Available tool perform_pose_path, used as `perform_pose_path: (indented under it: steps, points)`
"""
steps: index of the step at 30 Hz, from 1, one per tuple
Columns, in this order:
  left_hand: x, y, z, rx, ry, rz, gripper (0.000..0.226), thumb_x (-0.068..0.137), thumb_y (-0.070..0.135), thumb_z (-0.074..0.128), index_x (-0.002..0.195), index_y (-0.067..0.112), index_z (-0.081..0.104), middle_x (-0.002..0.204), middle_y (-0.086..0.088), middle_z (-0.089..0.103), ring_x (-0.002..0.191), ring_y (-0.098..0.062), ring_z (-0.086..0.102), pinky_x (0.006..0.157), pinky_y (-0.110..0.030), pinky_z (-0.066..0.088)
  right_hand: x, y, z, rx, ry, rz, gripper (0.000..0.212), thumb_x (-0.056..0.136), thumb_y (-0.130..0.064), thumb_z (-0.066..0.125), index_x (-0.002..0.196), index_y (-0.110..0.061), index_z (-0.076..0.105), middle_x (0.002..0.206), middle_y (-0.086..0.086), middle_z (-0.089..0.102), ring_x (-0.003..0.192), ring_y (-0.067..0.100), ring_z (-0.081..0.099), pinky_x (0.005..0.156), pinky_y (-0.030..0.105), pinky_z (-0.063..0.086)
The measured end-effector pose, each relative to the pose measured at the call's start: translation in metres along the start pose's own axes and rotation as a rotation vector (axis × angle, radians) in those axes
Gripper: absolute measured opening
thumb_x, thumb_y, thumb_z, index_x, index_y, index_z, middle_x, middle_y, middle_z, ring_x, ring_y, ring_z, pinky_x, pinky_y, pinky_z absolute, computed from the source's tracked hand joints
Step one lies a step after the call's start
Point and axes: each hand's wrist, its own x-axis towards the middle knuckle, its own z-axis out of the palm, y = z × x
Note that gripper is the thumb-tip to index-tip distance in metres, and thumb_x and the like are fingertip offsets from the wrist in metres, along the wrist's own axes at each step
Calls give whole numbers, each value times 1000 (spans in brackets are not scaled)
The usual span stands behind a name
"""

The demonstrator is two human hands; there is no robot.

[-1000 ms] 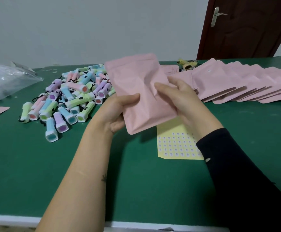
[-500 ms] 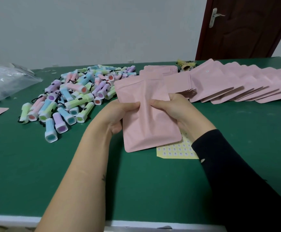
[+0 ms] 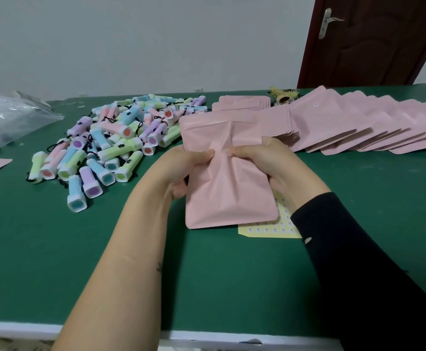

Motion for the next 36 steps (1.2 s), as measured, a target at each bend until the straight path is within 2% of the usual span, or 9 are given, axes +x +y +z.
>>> perform_pose_path:
  steps: [3, 5, 8, 11, 16, 21, 28, 31, 36]
  points:
    - [-2, -1, 0, -9, -71, 0, 17, 92, 0, 61, 104, 8, 69, 92, -6, 77, 78, -21, 74, 64, -34, 61, -1, 3, -2, -18, -14, -26, 24, 71, -24, 85, 89, -17, 69, 76, -5, 76, 70, 14, 74, 63, 28, 60]
    - [-3, -1, -1, -4, -101, -7, 19, 93, -2, 57, 104, 9, 68, 94, -6, 77, 79, -21, 74, 66, -33, 61, -2, 5, -2, -26, -14, -48, 21, 73, -21, 85, 89, -16, 72, 77, -5, 76, 68, 12, 73, 58, 23, 58]
    - [-3, 0, -4, -22, -131, -34, 23, 94, -4, 54, 109, 9, 67, 95, -7, 76, 80, -22, 74, 65, -33, 61, -1, 4, -1, -65, 20, -40, 30, 71, -18, 86, 97, -12, 73, 84, 1, 76, 69, 12, 73, 61, 26, 60]
    - [-4, 0, -4, -40, -141, -35, 24, 94, -4, 54, 110, 9, 67, 95, -7, 76, 79, -22, 74, 65, -34, 60, -1, 4, 0, -83, 38, -55, 20, 74, -16, 84, 92, -15, 73, 81, -1, 76, 65, 11, 71, 64, 28, 59]
    - [-4, -2, 1, -83, -128, -22, 29, 92, -8, 53, 114, 6, 66, 101, -10, 75, 83, -24, 73, 69, -35, 61, -2, 6, 1, -56, 37, -57, 27, 74, -16, 83, 98, -10, 74, 84, 2, 77, 75, 19, 74, 71, 32, 61]
    - [-1, -2, 0, -31, 87, 146, 33, 83, -3, 70, 114, 6, 69, 104, -11, 75, 88, -26, 72, 82, -36, 59, -3, 4, 4, -138, -3, -78, 18, 74, -9, 82, 88, -16, 73, 75, -6, 74, 65, 10, 71, 61, 21, 57]
    - [-4, 1, -10, 80, 232, 375, 17, 80, 7, 78, 96, 11, 73, 78, 12, 76, 75, -11, 73, 69, -25, 56, -5, 1, 5, -136, 3, -83, 17, 78, -6, 79, 90, -15, 71, 71, -11, 68, 51, -2, 63, 49, 11, 50]
    - [-5, 5, -15, 126, 289, 451, 12, 83, 9, 77, 89, 16, 69, 67, 9, 69, 61, -5, 65, 60, -18, 52, -6, -1, 0, -129, 24, -85, 17, 78, -7, 79, 88, -16, 70, 66, -15, 67, 48, -5, 62, 46, 9, 47]
    - [-7, 8, -15, 496, 308, 571, 21, 86, 11, 73, 82, 29, 64, 71, 7, 62, 55, 4, 50, 55, -9, 41, -5, -2, -7, -224, 60, -84, 23, 80, -11, 78, 102, -13, 70, 79, -8, 68, 63, 3, 64, 53, 13, 50]
